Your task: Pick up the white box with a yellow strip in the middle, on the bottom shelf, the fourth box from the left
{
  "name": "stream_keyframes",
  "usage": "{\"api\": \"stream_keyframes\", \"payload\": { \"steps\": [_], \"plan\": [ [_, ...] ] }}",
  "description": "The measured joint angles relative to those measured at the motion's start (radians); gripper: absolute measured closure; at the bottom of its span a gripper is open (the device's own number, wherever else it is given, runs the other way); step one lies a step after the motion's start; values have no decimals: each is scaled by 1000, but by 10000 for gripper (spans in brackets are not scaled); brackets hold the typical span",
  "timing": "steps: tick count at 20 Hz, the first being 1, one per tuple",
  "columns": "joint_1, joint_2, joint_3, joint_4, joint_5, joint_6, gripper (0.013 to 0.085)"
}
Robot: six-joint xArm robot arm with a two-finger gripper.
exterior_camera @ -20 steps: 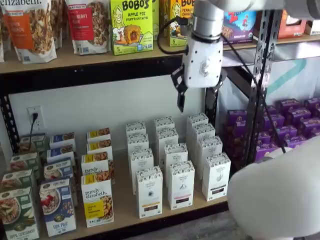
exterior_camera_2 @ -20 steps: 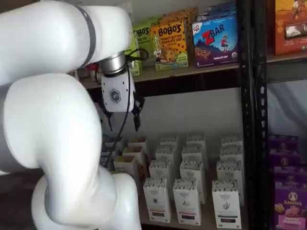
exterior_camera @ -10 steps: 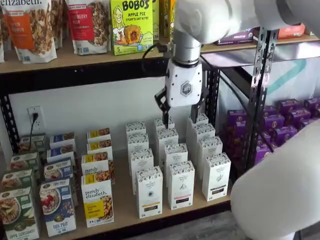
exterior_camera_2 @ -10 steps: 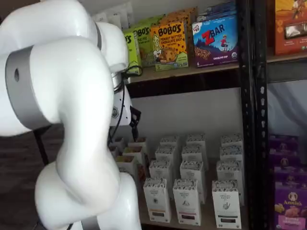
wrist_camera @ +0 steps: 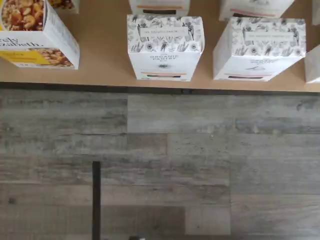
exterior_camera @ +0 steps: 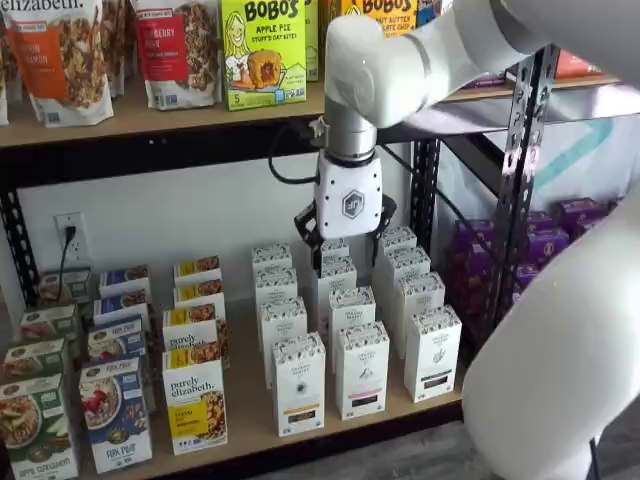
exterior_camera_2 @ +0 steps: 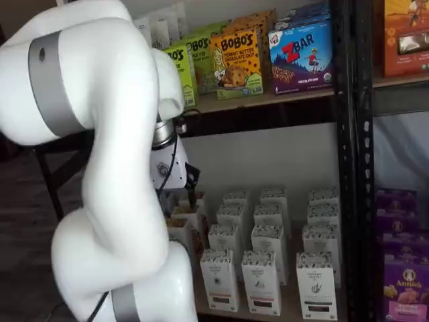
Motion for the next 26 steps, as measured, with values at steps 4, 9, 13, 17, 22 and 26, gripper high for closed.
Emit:
{"api": "stream_keyframes", "payload": {
  "steps": [4, 9, 13, 17, 22, 26],
  "plan": [
    [-2, 69, -5, 17, -51, -11, 130],
    [-9, 201, 0, 12, -209, -12, 130],
    [-17, 293, -16, 31, -269, -34, 130],
    [-23, 370, -25, 37, -343, -45, 130],
    [-25, 465, -43, 50, -434, -60, 130],
    [-36, 543, -76, 48, -473, -69, 130]
  ]
}}
